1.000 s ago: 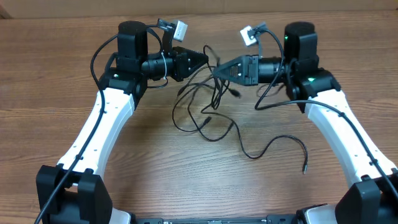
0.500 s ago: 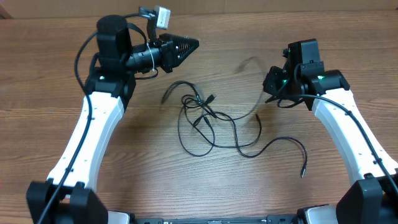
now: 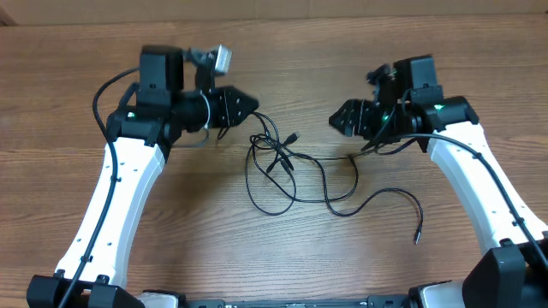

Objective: Untangle cables

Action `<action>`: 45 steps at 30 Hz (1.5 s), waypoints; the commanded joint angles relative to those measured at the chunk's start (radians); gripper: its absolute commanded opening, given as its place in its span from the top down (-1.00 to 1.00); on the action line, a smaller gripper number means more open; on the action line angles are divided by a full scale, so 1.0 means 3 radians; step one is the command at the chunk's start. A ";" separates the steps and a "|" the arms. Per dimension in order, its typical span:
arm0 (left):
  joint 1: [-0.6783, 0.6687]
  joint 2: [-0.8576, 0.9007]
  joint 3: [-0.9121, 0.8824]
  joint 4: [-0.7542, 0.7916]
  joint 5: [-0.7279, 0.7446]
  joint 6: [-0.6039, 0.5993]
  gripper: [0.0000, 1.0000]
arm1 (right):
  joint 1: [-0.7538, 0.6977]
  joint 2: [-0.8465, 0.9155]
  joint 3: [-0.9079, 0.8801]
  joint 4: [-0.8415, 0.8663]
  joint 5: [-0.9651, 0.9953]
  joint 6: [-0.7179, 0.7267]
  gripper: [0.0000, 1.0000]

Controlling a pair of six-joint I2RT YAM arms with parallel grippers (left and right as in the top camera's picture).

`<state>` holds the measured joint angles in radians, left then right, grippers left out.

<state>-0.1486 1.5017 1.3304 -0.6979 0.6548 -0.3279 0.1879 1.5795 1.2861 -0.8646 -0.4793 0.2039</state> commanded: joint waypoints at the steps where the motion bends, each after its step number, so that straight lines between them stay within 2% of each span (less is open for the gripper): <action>1: 0.0017 0.0013 0.0024 -0.0228 -0.0951 0.0121 0.39 | 0.0217 -0.0022 -0.0039 -0.0047 -0.0327 -0.0764 -0.47; 3: 0.0014 0.0019 0.0023 -0.0290 -0.0989 0.0121 -0.07 | 0.0360 -0.0020 -0.0080 -0.0066 -0.0324 -0.1021 -0.48; 8: 0.0013 0.0070 0.0020 -0.0331 -0.0988 0.0118 -0.29 | 0.0860 0.0015 -0.0125 0.0028 0.0135 -0.1408 -0.47; 12: 0.0014 0.0160 0.0020 -0.0346 -0.1153 0.0043 -0.33 | 0.1202 0.0135 -0.0127 0.0395 0.0467 -0.1405 -0.40; 15: 0.0014 0.0205 0.0019 -0.0366 -0.1340 -0.0134 -0.34 | 0.1343 0.0273 -0.0127 0.0617 0.0600 -0.1381 -0.11; 16: 0.0015 0.0217 0.0020 -0.0365 -0.1386 -0.0178 -0.36 | 0.1390 0.0348 -0.0127 0.0711 0.0650 -0.1367 0.05; 19: 0.0015 0.0224 0.0020 -0.0366 -0.1584 -0.0275 -0.39 | 0.1432 0.0468 -0.0127 0.0861 0.0692 -0.1263 0.12; 24: 0.0015 0.0224 0.0020 -0.0367 -0.1631 -0.0333 -0.45 | 0.1433 0.0572 -0.0127 0.1029 0.0825 -0.1096 0.44; 26: 0.0014 0.0224 0.0020 -0.0369 -0.1631 -0.0333 -0.44 | 0.1433 0.0579 -0.0127 0.1061 0.0961 -0.0999 0.49; 30: 0.0013 0.0224 0.0020 -0.0381 -0.1592 -0.0333 -0.37 | 0.1433 0.0579 -0.0127 0.1033 0.0985 -0.0930 0.89; 36: 0.0013 0.0224 0.0020 -0.0434 -0.1592 -0.0332 -0.43 | 0.1429 0.0534 0.0029 0.0824 0.0928 -0.0682 0.93; 40: 0.0013 0.0224 0.0020 -0.0454 -0.1592 -0.0333 -0.46 | 0.1395 0.0406 0.0729 0.0292 0.0593 -0.0679 0.93; 45: 0.0013 0.0224 0.0019 -0.0451 -0.1525 -0.0355 -0.50 | 0.1390 0.0345 0.1811 -0.0230 0.0566 -0.0679 0.93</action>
<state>-0.1486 1.5589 1.3304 -0.8345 0.1894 -0.4202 0.6109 1.7473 1.6585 -0.9058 -0.2733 -0.0109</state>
